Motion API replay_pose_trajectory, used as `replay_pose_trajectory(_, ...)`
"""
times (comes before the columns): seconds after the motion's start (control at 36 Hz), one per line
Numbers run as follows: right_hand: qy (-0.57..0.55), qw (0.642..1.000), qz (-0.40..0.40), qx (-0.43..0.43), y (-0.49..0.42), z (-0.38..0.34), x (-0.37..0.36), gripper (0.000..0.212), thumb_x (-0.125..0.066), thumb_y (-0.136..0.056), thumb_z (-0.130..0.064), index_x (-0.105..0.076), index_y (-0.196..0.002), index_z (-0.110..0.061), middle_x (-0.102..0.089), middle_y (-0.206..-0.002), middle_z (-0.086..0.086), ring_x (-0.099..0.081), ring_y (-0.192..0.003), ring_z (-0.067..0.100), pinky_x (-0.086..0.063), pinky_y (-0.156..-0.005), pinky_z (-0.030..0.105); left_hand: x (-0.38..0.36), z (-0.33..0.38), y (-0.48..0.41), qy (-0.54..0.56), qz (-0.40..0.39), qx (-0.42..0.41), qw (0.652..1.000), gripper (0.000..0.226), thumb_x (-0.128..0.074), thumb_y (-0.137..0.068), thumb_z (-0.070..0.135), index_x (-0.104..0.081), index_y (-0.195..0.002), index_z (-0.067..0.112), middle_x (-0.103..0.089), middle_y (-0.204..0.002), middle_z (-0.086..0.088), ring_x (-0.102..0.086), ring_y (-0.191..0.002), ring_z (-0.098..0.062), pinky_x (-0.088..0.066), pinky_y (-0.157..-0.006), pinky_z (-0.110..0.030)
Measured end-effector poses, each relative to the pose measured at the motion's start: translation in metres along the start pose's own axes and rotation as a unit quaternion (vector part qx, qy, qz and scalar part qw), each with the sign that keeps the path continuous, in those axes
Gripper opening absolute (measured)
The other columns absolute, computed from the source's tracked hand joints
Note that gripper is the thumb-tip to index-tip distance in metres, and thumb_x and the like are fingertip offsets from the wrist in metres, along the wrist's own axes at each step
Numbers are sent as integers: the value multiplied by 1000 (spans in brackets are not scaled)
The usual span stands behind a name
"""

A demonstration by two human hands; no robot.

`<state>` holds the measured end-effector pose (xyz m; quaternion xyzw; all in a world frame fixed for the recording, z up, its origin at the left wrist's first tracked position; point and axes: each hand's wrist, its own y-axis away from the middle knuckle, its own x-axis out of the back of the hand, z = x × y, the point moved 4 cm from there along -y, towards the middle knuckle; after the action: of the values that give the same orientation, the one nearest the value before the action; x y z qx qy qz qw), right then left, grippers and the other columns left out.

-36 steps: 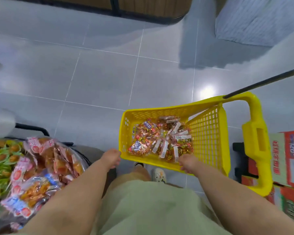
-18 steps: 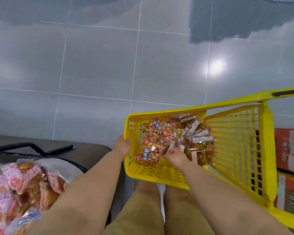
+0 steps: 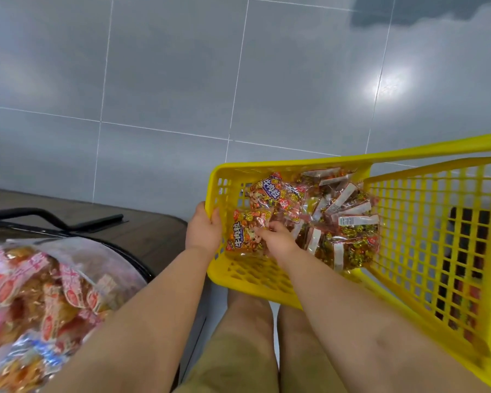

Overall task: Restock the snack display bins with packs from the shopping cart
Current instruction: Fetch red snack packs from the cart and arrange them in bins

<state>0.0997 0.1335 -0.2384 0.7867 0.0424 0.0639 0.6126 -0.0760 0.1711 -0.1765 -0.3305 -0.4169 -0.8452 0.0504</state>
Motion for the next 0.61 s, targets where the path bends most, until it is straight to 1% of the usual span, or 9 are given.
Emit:
replay_pose_trajectory(0.08,36,999,9,31,12,-8,10,54,-58,-92,-37,-38,-138,-17,-50,-125,3,-52,-108,24,-45,-86,34,0,1,-1,-1,-13,16,1000,23,-43,-101,31,-52,-112,13,-62,-103,-11,-60,-94,-30,-48,-82,-38)
replay_pose_trajectory(0.17,-64,998,-15,23,26,-6,30,47,-61,-91,-31,-46,-133,-16,-57,-125,8,-56,-111,29,-49,-92,46,3,5,1,-20,-19,53,998,29,-47,-98,37,-52,-112,12,-63,-112,-17,-59,-96,-33,-48,-84,-40)
replay_pose_trajectory(0.25,-234,970,-73,-6,48,-3,54,21,-65,-88,-20,-58,-107,-15,-64,-92,5,-61,-82,20,-51,-67,35,17,18,15,-110,141,36,983,48,-60,-89,41,-55,-119,5,-58,-115,-20,-50,-112,-39,-40,-94,-46)
replay_pose_trajectory(0.31,-281,954,-102,-11,58,2,66,11,-65,-88,-18,-58,-97,-17,-63,-73,-2,-56,-68,13,-46,-58,28,14,35,34,-64,192,-7,979,45,-63,-88,41,-57,-115,6,-59,-110,-17,-50,-110,-37,-40,-93,-44)
replay_pose_trajectory(0.33,-286,952,-111,-9,61,3,71,11,-65,-88,-18,-58,-97,-16,-63,-71,-3,-56,-66,12,-46,-57,27,5,43,42,-9,156,-19,988,41,-63,-88,42,-58,-111,9,-60,-104,-12,-54,-104,-32,-44,-87,-40)
replay_pose_trajectory(0.39,-291,948,-129,-3,68,5,77,14,-65,-87,-17,-59,-99,-14,-66,-78,0,-59,-70,14,-48,-61,29,-24,55,56,95,0,3,995,37,-61,-88,48,-58,-109,17,-62,-100,0,-59,-92,-19,-45,-74,-27)
replay_pose_trajectory(0.47,-303,945,-126,-7,72,10,88,29,-65,-87,-17,-57,-115,-11,-68,-91,5,-61,-80,18,-47,-68,32,-63,58,75,148,-207,107,961,62,-68,-85,42,-46,-138,20,-49,-128,7,-50,-121,-18,-37,-96,-29)
replay_pose_trajectory(0.56,-270,956,-115,-4,70,15,105,33,-57,-93,-31,-59,-119,-11,-68,-106,8,-63,-95,22,-50,-79,37,-80,50,84,218,-260,186,922,63,-76,-81,26,-49,-137,16,-57,-135,-3,-52,-125,-28,-38,-106,-51)
replay_pose_trajectory(0.61,-222,974,-45,-7,64,18,121,35,-50,-96,-38,-60,-116,-11,-67,-111,6,-62,-100,20,-50,-80,34,-84,47,83,219,-249,199,922,71,-76,-81,25,-43,-143,17,-51,-141,-5,-48,-129,-28,-37,-106,-55)
